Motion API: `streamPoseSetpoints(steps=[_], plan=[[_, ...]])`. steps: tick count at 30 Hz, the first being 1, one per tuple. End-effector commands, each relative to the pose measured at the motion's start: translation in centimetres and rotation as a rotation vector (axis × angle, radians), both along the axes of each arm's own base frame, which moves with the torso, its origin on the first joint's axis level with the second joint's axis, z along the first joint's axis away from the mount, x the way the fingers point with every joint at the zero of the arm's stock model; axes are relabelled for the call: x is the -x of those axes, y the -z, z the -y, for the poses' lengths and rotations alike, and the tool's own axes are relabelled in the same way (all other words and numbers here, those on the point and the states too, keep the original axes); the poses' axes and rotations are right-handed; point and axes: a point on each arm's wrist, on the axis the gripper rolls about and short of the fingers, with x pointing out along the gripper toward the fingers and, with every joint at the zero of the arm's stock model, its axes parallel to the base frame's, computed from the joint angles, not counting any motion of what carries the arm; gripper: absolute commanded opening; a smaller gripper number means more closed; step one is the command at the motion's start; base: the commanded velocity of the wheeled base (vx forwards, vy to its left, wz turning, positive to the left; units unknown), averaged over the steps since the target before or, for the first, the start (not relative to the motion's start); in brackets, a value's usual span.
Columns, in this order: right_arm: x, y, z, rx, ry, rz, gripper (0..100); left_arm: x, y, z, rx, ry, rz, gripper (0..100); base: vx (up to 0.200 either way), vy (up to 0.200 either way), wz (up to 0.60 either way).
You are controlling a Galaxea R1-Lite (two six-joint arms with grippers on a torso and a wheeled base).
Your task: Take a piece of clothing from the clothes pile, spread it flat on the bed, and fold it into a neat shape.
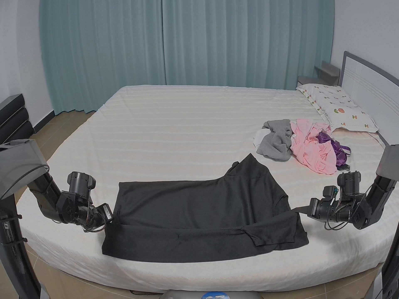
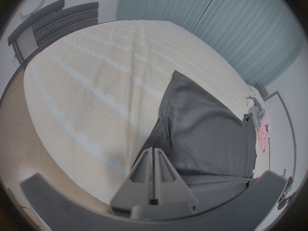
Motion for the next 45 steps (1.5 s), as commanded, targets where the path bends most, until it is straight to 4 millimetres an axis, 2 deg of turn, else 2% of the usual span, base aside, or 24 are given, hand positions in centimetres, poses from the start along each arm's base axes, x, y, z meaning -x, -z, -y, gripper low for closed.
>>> streamPoseSetpoints(steps=[1, 8, 9, 10, 11, 14, 19, 22, 26, 29, 36, 45], plan=[[-1.0, 1.3, -0.1, 0.0, -0.002, -0.031, 0, -0.5, 1.6, 0.3, -0.001, 0.009, -0.035, 0, 0.0, 0.0, 0.0], [-1.4, 2.4, 0.0, 0.002, -0.001, -0.063, 0, -1.0, 2.5, 0.4, -0.002, 0.008, -0.052, 0, 0.0, 0.0, 0.0], [-1.4, 2.5, 0.0, 0.002, -0.001, -0.066, 0, -1.0, 2.5, 0.4, -0.002, 0.008, -0.052, 100, 0.0, 0.0, 0.0], [-1.4, 2.5, 0.0, 0.002, -0.001, -0.066, 0, -1.0, 2.5, 0.4, -0.002, 0.008, -0.052, 100, 0.0, 0.0, 0.0], [-1.4, 2.5, 0.0, 0.002, -0.001, -0.066, 100, -1.0, 2.5, 0.4, -0.002, 0.008, -0.052, 100, 0.0, 0.0, 0.0], [-1.5, 3.0, 0.0, -0.001, -0.001, -0.072, 100, -1.0, 2.4, 0.4, 0.006, -0.003, -0.05, 100, 0.0, 0.0, 0.0], [-1.2, 1.8, -0.1, -0.015, -0.005, -0.042, 100, -0.9, 2.0, 0.4, 0.033, -0.037, -0.042, 100, 0.0, 0.0, 0.0], [-0.1, 0.2, -0.2, -0.05, 0.017, -0.038, 100, -0.5, 0.2, 0.2, 0.072, -0.075, 0.0, 100, 0.0, 0.0, 0.0], [1.2, -0.8, -0.7, -0.121, 0.054, -0.06, 100, 0.3, -0.8, 0.3, 0.163, -0.149, 0.022, 100, 0.0, 0.0, 0.0], [1.7, -0.9, -0.7, -0.149, 0.069, -0.027, 100, 0.5, -0.8, 0.3, 0.22, -0.179, 0.034, 100, 0.0, 0.0, 0.0], [2.4, -0.3, -0.8, -0.174, 0.079, -0.006, 100, 0.3, -0.9, 0.3, 0.227, -0.179, 0.047, 100, 0.086, 0.0, 0.0], [2.5, 0.2, -1.3, -0.175, 0.062, -0.027, 100, -1.9, -2.1, 0.2, 0.231, -0.173, 0.121, 100, 0.0, 0.0, 0.0]])
